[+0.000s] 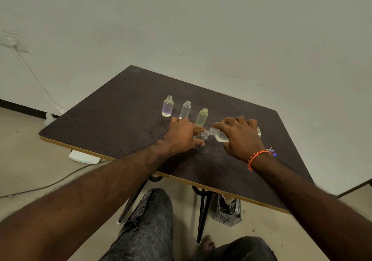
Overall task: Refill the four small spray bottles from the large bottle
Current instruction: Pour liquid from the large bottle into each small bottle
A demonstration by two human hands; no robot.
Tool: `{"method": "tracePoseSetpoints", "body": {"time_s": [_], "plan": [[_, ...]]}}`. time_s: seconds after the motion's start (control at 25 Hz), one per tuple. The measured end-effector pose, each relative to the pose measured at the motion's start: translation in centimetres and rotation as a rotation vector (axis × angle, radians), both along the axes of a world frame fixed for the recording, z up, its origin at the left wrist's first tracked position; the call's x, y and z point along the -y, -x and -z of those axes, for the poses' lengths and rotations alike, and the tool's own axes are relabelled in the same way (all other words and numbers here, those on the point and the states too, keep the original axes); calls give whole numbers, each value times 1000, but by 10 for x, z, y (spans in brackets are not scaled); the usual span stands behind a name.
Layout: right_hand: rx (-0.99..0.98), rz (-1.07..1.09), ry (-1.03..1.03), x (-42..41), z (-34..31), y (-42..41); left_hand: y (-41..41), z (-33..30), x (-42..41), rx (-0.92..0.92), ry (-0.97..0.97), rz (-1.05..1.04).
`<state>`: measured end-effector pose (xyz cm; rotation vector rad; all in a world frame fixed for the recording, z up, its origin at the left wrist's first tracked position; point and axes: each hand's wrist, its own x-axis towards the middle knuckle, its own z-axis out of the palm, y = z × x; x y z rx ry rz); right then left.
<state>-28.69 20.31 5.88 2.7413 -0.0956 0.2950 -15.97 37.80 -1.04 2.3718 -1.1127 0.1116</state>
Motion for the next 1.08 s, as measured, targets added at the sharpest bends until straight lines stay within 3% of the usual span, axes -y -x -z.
{"method": "tracePoseSetpoints", "body": {"time_s": [1.08], "plan": [[-19,-2,52,-4,-5,-4,-1,3,-3,0,32,-3]]}}
